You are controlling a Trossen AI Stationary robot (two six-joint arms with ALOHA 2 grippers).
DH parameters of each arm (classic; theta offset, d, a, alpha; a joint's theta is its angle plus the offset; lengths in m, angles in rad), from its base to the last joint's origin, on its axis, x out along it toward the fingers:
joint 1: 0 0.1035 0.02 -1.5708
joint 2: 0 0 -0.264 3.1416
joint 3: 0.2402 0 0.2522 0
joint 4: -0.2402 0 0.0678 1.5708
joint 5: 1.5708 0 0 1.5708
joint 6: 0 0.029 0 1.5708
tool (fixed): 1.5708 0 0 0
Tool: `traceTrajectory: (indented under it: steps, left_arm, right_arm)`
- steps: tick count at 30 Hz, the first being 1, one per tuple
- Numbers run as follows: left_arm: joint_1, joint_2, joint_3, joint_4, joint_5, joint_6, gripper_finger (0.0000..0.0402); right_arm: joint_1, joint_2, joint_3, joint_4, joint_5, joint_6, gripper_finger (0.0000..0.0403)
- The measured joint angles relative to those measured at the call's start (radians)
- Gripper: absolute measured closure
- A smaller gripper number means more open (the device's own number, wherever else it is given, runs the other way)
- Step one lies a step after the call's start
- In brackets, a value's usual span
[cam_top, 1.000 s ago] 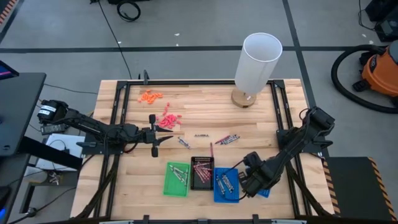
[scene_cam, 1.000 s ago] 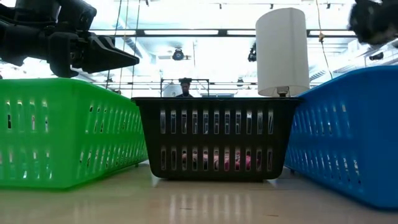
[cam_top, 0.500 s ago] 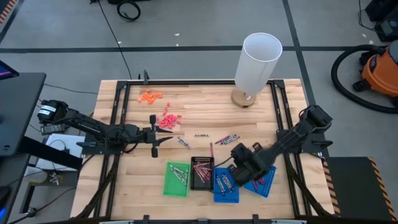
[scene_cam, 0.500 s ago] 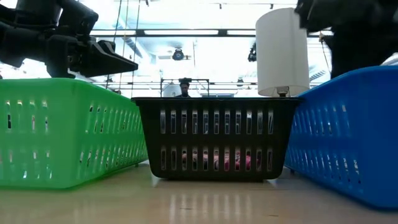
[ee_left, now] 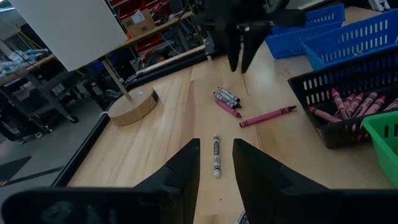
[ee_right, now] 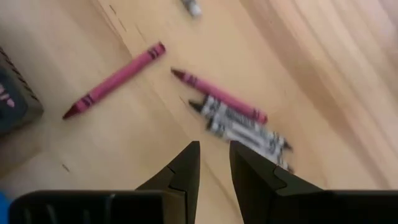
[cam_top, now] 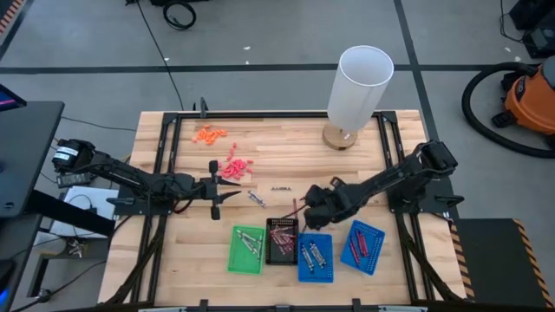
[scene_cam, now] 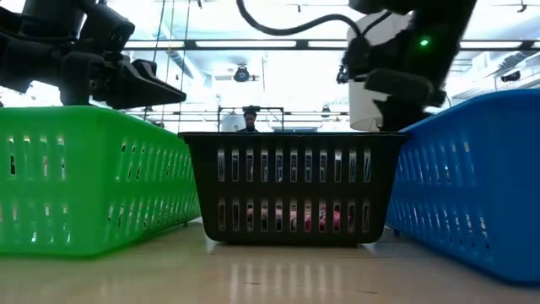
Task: Sort crayons
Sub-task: Put the white crayon into the green bin
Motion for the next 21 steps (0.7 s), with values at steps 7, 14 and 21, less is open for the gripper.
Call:
traceTrajectory:
  steps: [7, 14, 21]
  left_arm:
    - [0.0, 0.0, 0.0, -0.019, 0.0, -0.01, 0.0297]
    - [-0.001, 0.0, 0.0, -0.052, 0.0, -0.038, 0.0297]
    - [-0.001, 0.0, 0.0, -0.06, 0.0, -0.06, 0.0297]
  right_arm:
    - [-0.093, 0.0, 0.0, 0.123, -0.001, -0.227, 0.0307]
    - [-0.179, 0.0, -0.07, 0.376, -0.061, -0.437, 0.0307]
    - [-0.249, 0.0, -0.212, 0.761, -0.115, -0.616, 0.0307]
